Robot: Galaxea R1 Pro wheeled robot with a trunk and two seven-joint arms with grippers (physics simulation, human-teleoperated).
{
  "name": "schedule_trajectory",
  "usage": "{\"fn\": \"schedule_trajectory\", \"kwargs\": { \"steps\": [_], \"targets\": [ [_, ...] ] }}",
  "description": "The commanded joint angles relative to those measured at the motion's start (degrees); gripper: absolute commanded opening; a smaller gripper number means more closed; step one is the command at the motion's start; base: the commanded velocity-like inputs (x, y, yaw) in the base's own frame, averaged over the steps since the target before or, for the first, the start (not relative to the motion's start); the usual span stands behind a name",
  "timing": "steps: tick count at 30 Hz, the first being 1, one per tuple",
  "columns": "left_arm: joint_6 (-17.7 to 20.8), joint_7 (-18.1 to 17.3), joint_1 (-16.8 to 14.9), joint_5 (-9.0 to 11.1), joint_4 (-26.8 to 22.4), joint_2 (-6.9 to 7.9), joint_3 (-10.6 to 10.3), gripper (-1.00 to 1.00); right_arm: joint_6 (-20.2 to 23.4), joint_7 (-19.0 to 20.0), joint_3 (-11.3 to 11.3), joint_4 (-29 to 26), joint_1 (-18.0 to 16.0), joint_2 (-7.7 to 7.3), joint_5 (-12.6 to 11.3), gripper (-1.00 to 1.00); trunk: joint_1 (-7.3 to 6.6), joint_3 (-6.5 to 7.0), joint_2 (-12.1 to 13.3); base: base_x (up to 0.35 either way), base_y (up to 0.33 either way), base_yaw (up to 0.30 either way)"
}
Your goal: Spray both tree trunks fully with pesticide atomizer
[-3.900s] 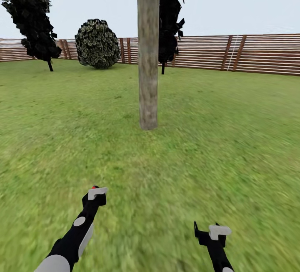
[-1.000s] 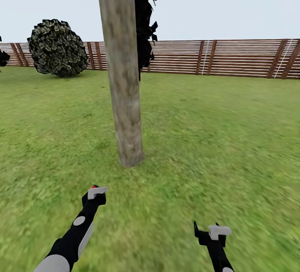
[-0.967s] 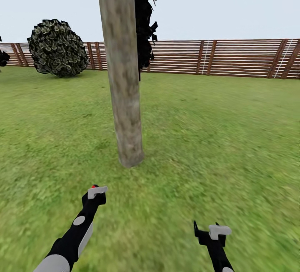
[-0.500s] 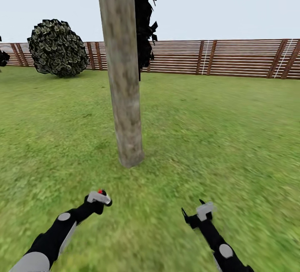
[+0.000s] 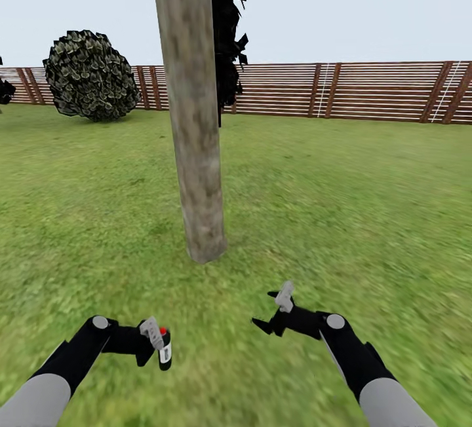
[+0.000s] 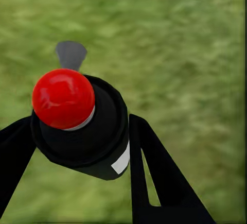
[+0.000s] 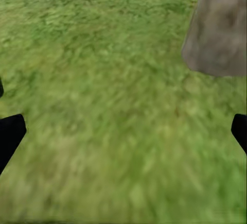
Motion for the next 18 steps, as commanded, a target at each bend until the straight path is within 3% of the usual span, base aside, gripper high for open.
{"fn": "schedule_trajectory", "kwargs": {
  "steps": [1, 8, 13, 18],
  "targets": [
    [0.0, -0.6, 0.0, -0.9, 0.2, 0.00, 0.0, -1.00, 0.2, 0.6, 1.0, -0.1, -0.1, 0.00, 0.0, 1.00, 0.00, 0.00, 0.0, 0.000, 0.000, 0.000],
    [-0.1, -6.1, 0.0, -5.0, 0.0, 0.00, 0.0, -1.00, 6.4, 2.9, 8.2, -4.5, -0.8, 0.00, 0.0, 1.00, 0.00, 0.00, 0.0, 0.000, 0.000, 0.000],
    [-0.4, -8.2, 0.0, -5.8, 0.0, 0.00, -0.4, -1.00, 7.8, 8.8, 12.7, -7.0, -0.9, 0.00, 0.0, 1.00, 0.00, 0.00, 0.0, 0.000, 0.000, 0.000],
    [-0.5, -11.5, 0.0, -5.8, 0.0, 0.00, -0.8, -1.00, 7.9, 11.4, 14.7, -8.3, -0.9, 0.11, 0.0, 1.00, 0.00, 0.00, 0.0, 0.000, 0.000, 0.000]
  ]
}}
